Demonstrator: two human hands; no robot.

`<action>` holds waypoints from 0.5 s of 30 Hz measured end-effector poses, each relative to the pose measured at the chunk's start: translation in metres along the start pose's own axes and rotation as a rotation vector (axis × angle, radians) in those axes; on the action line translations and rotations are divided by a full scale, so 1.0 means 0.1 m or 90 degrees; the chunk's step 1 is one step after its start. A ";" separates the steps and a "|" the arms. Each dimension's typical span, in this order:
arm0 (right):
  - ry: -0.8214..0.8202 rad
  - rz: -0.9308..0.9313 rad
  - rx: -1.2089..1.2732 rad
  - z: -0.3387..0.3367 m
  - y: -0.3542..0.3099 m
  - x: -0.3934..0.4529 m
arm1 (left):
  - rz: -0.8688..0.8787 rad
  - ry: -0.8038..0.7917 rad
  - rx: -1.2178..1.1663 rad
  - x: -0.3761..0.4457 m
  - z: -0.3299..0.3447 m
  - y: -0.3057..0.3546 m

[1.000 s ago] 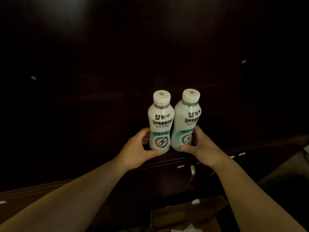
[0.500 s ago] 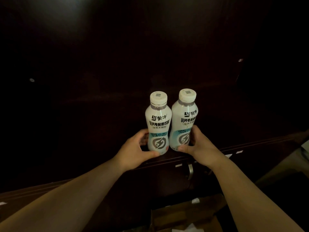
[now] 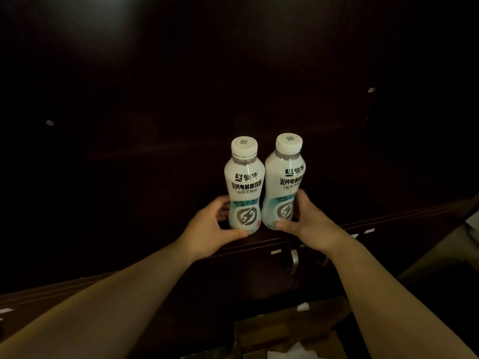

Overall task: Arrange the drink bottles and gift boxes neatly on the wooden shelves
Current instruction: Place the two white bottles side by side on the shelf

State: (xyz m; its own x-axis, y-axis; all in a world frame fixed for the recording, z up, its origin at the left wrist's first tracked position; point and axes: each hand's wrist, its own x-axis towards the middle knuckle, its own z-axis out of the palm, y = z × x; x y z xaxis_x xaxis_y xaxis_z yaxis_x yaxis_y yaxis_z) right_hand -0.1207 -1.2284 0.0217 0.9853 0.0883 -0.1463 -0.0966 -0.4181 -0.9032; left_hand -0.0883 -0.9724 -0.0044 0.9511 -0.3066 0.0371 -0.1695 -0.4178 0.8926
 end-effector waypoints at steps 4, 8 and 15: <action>-0.001 0.003 0.053 -0.01 0.01 0.01 | 0.002 -0.002 -0.013 0.00 -0.02 0.02; 0.018 -0.014 0.153 -0.03 0.06 0.03 | -0.002 0.010 -0.032 0.00 -0.02 0.06; 0.029 -0.012 0.125 -0.01 0.09 0.05 | 0.015 -0.004 0.012 -0.01 -0.03 0.06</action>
State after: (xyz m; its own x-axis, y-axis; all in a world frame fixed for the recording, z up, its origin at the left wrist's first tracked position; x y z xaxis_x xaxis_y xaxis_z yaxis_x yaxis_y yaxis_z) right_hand -0.1169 -1.2323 0.0133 0.9921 0.0521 -0.1144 -0.0994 -0.2326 -0.9675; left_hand -0.0894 -0.9720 0.0024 0.9454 -0.3212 0.0554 -0.1964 -0.4259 0.8832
